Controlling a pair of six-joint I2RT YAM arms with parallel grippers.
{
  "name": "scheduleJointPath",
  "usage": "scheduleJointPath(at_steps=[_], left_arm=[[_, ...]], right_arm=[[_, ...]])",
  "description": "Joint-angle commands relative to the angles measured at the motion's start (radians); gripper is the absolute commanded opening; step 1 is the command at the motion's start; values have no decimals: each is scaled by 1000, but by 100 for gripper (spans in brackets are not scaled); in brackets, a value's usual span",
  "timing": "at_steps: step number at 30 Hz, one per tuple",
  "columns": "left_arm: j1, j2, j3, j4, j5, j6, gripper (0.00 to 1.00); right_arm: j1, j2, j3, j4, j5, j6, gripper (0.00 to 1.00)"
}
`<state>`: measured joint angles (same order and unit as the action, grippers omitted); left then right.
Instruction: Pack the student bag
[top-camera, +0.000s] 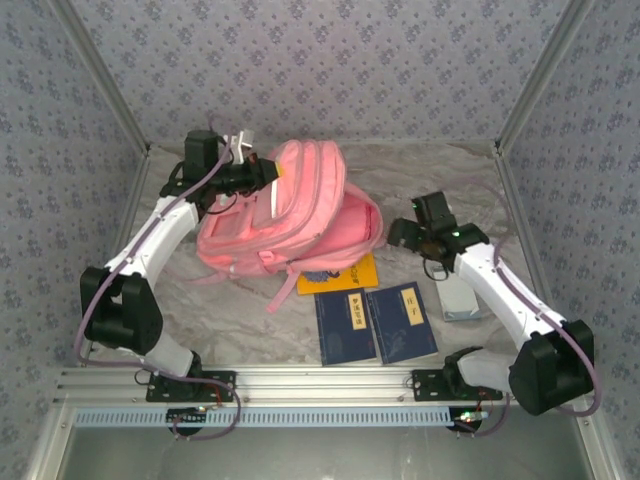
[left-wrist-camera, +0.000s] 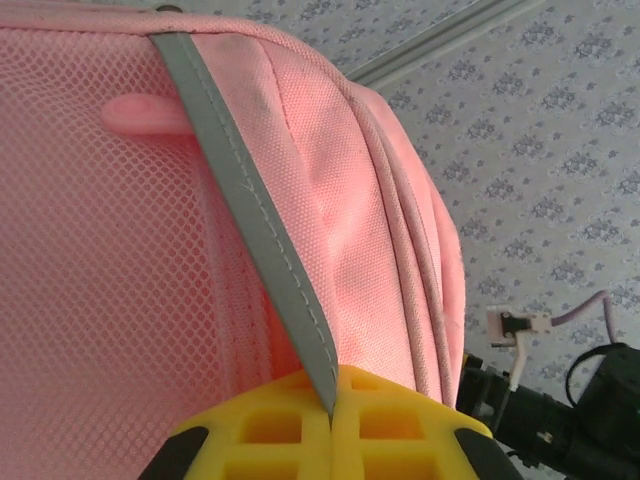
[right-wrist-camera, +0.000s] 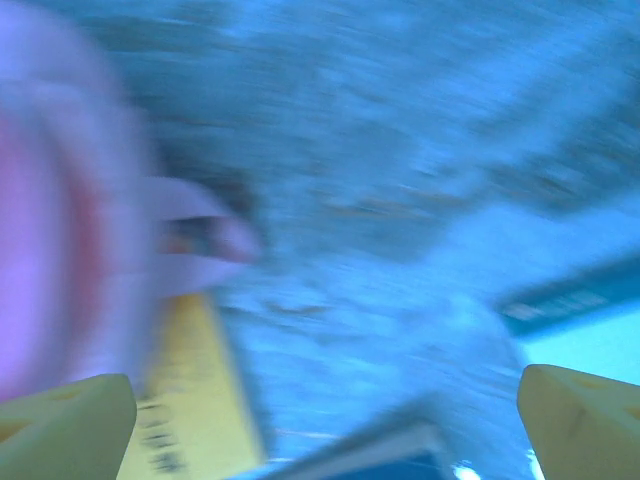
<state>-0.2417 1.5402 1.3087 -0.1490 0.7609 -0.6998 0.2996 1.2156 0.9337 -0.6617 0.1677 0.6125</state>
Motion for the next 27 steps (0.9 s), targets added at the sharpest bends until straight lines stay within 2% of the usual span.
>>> scheduleJointPath(at_steps=[1,6,9,13,17,20,24,27], left_arm=[[15,-53,-5,85,-30,26,0],[15,-61,-9,45,-73,46,0],[18,-60,-10,7,-116,57,0],[24,-53,3,-64,-198,89,0],[28,-24,51,-187,-317,147,0],[30,-15,55,-226,-400,143,0],[24,6,58,-240,-414,150,0],[7,19,68,-260,-434,173,1]], right_arm=[[-140,-37,-73,-162,46,104,100],[-376,-83,-204,-110,-26,182,100],[-451,-70,-255,-80,-83,196,100],[-483,-82,-285,-118,-54,223,100],[-544,-96,-334,-60,-106,202,100],[-561,-46,-360,43,-209,187,100],[-546,56,-352,194,-358,127,99],[-498,67,-341,274,-371,91,98]])
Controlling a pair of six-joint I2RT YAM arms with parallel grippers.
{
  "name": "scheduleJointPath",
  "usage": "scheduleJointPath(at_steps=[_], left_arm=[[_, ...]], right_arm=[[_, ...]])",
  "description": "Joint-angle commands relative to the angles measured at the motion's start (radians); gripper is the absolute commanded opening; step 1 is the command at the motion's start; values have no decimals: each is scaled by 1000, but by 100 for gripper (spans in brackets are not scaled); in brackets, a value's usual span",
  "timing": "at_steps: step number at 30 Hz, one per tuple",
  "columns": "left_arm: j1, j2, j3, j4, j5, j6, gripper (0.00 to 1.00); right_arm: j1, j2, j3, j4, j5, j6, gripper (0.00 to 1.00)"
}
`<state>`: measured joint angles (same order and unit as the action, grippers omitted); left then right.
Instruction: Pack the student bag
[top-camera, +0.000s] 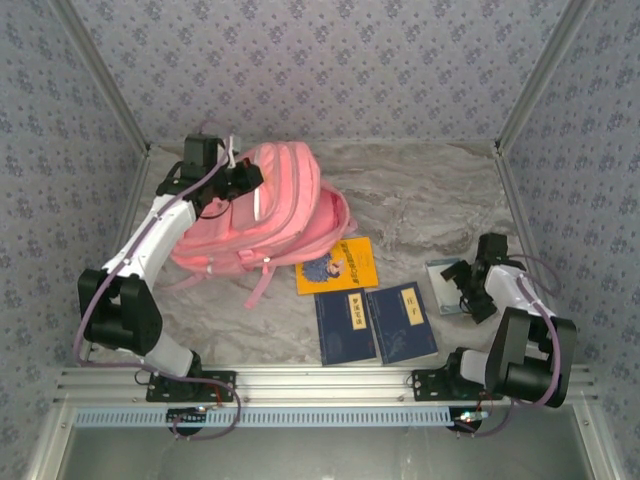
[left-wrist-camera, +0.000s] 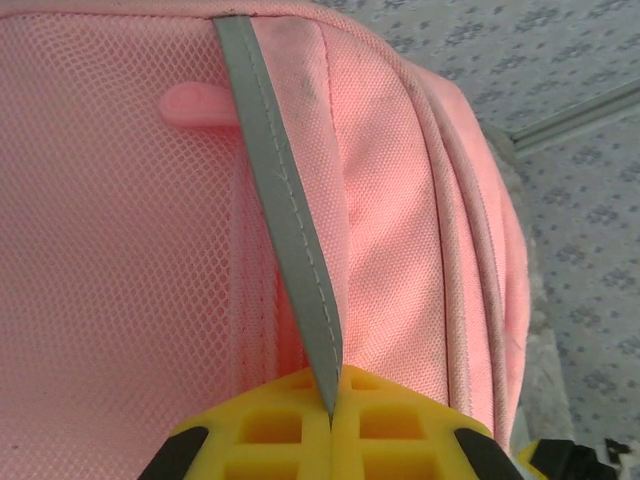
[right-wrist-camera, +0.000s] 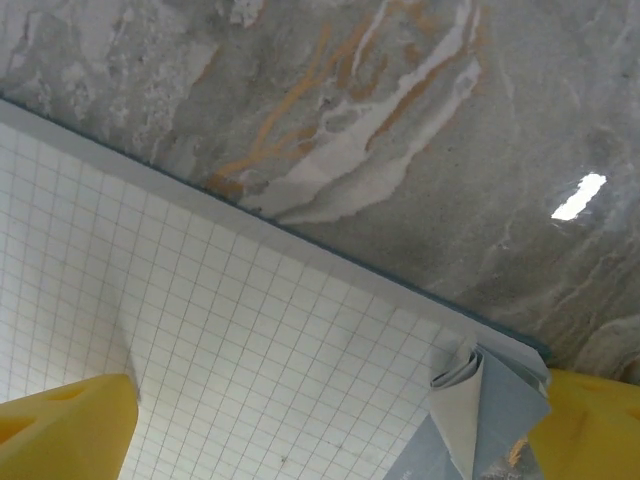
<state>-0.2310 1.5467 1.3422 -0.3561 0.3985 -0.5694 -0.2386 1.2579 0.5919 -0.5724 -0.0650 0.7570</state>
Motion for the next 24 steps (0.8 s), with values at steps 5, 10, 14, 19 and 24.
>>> scheduleJointPath(at_steps=[5,10,14,19,24], left_arm=[[-29,30,56,-84,-124,71,17],[-68,39,81,-115,-174,100,36],[-124,41,137,-161,-245,140,44],[-253,99,273,-220,-281,184,47],[-388,229,390,-202,-180,144,48]], right_arm=[[111,85,81,228,-84,-103,97],[115,184,185,238,-137,-116,95],[107,220,234,299,-192,-100,93],[69,227,239,329,-246,-58,90],[54,174,208,234,-123,-38,92]])
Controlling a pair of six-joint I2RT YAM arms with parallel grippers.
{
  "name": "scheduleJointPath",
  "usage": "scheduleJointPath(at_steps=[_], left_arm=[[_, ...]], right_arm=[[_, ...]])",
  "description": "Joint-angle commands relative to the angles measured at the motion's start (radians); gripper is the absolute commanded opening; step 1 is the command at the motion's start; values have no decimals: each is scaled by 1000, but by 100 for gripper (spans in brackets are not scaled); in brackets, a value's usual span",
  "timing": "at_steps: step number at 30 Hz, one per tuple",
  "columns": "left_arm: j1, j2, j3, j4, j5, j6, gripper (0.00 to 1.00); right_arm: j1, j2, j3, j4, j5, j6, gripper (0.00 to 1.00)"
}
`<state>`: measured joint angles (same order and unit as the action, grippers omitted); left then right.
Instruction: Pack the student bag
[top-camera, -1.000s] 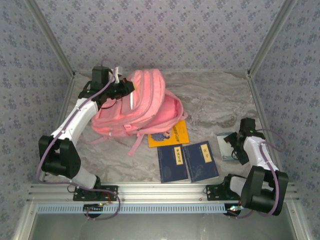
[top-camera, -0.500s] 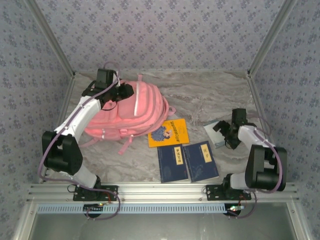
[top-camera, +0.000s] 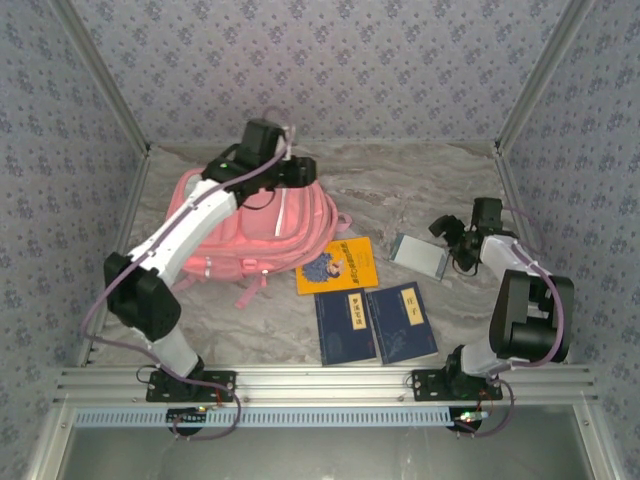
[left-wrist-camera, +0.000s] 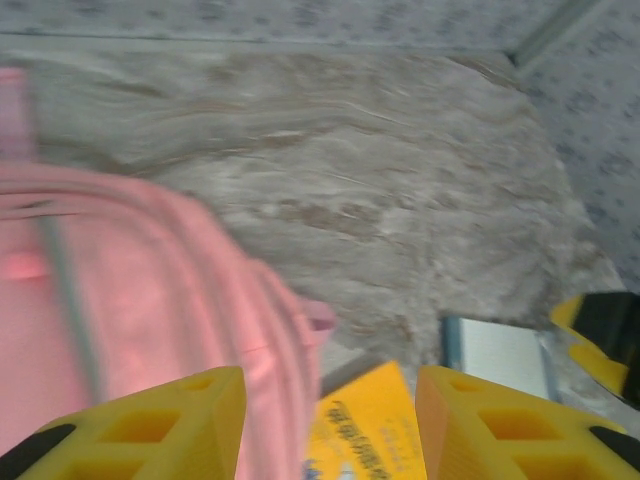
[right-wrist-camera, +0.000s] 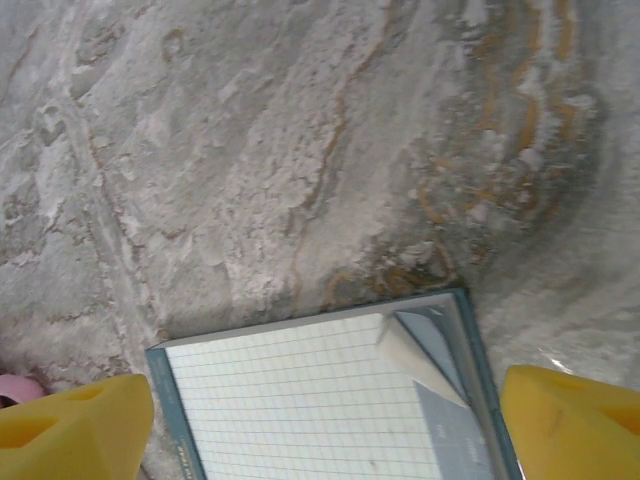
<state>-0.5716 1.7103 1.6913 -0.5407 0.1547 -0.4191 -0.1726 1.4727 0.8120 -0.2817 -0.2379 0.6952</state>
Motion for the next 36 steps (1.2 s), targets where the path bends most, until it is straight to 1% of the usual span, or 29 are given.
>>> scheduleJointPath(at_steps=[1,3,4,7,12,14,18,24,28,30,36], left_arm=[[-67,91,48,5,102,-27,48],[-103,163,72,37,173,-75,48],[-118,194,80,52,196,-95,48],[-153,291,104,83,260,-141,49],[-169,423,131,163,352,-222,54],[-179,473,159,186,397,-235,55],[-203,586,254,153,431,-248,56],[-223,717,429,72,431,-262,56],[-229,788,519,3,416,-264,55],[-231,815,557,-43,383,-261,56],[-237,861,613,-105,347,-240,58]], right_arm=[[-16,-50,-30,-48,41,27,92],[-18,-59,-59,-30,20,19,90],[-17,-59,-64,-30,28,15,90],[-11,-58,-88,-15,0,4,90],[-10,-57,-135,17,-60,1,89],[-8,-55,-147,52,-81,3,88],[-4,-27,-161,101,-152,22,84],[5,-14,-177,159,-224,49,75],[19,-15,-174,158,-238,51,73],[22,-16,-173,156,-241,51,73],[31,-15,-172,155,-245,51,73]])
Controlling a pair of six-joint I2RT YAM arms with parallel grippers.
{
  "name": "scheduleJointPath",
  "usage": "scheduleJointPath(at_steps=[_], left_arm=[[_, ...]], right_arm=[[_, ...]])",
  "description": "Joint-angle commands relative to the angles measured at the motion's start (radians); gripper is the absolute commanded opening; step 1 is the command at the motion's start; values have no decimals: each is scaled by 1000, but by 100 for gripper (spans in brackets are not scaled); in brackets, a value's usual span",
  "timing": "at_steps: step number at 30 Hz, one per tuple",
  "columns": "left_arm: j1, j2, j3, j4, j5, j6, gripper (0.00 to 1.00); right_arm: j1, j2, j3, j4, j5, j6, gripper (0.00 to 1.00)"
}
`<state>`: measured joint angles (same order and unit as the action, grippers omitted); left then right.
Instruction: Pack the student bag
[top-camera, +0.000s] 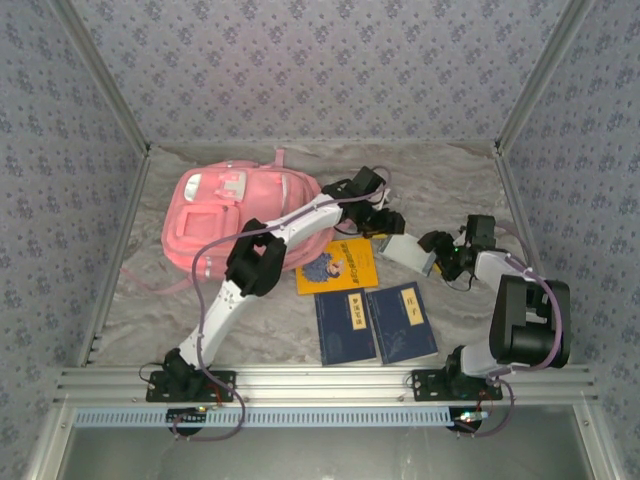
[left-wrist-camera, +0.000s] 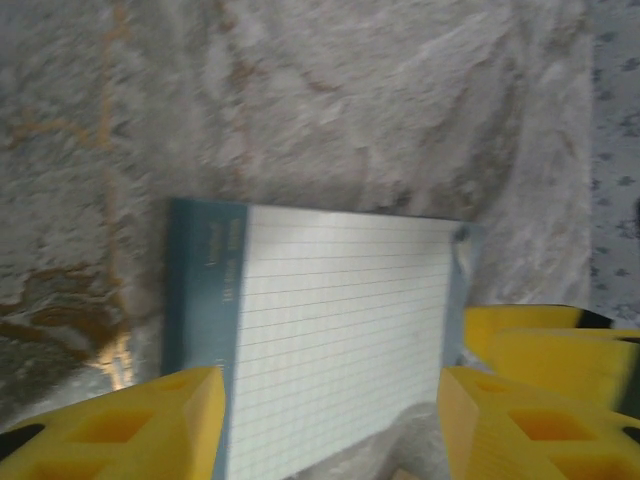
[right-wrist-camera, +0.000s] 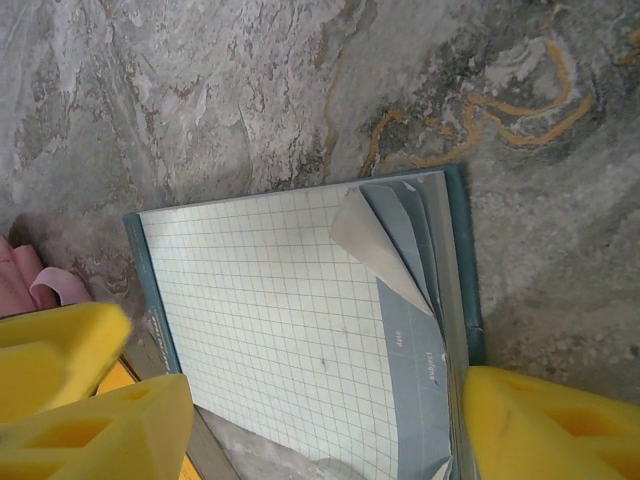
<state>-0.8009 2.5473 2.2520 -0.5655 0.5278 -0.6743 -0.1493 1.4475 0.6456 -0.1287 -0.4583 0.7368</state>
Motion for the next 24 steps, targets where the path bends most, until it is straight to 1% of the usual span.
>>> scheduleJointPath(at_steps=[1,4,6,12,15,22,24], left_arm=[[-9,35,69,-101,-41,24,58],[-13,53,119,-173,-103,56,59],[-15,57,135,-192,-132,69,60],[-18,100,192,-243,-139,86,60],[-23,112,196,-242,-128,88,60],[-34,185,287,-260,-16,60,60],[-36,192,307,-278,-22,69,60]], right_arm=[[9,9,-5,-2,-22,7,73],[12,9,2,-12,-17,2,73],[14,11,3,-15,-11,1,73],[24,19,7,-22,-7,-1,73],[28,28,9,-19,-10,-2,73],[44,66,20,5,-40,15,73],[45,70,22,8,-42,19,73]])
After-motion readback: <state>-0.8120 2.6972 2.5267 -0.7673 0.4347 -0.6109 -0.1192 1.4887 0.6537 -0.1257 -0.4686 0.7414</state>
